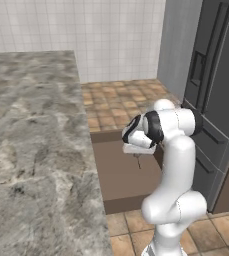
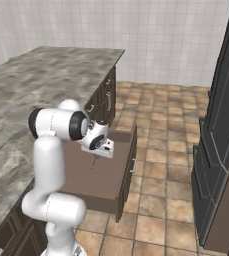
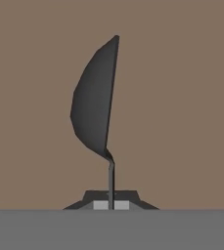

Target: Organize the utensils by type. Pick up the wooden spoons from the counter and place them in the open cabinet. Then pick up the metallic utensils from the counter and place them in the open drawer.

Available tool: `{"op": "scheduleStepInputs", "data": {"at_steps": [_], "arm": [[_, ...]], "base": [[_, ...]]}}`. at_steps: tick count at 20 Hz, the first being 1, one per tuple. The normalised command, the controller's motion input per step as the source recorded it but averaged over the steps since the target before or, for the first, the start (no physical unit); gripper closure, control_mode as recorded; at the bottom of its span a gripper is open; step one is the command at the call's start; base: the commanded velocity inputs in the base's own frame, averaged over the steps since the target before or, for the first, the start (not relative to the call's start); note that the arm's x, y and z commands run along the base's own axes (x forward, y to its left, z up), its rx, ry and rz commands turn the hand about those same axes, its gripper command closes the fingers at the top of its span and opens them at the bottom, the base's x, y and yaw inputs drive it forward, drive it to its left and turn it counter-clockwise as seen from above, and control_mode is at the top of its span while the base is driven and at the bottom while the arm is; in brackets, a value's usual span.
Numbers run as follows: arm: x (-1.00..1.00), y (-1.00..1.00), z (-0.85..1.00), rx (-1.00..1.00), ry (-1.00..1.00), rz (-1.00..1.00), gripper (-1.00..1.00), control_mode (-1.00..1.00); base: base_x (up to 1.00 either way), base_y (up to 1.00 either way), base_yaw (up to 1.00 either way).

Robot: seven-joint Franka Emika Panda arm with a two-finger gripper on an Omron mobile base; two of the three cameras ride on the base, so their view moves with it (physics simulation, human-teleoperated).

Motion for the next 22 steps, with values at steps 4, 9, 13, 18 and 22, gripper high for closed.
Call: {"op": "scheduleStepInputs", "data": {"at_steps": [4, 9, 13, 18, 22], "arm": [[0.05, 0.38, -0.51, -0.16, 0.0, -0.02, 1.0, -1.0], [0.08, 0.18, -0.23, -0.05, 0.0, -0.01, 1.0, -1.0], [0.17, 0.02, -0.28, 0.0, 0.0, -0.01, 1.0, -1.0], [0.24, 0.0, -0.43, 0.0, 0.0, -0.01, 1.0, -1.0], [0.23, 0.0, -0.39, 0.0, 0.0, 0.0, 1.0, -1.0]], "base": [[0.0, 0.0, 0.0], [0.0, 0.0, 0.0], [0.0, 0.0, 0.0], [0.0, 0.0, 0.0], [0.0, 0.0, 0.0]]}}
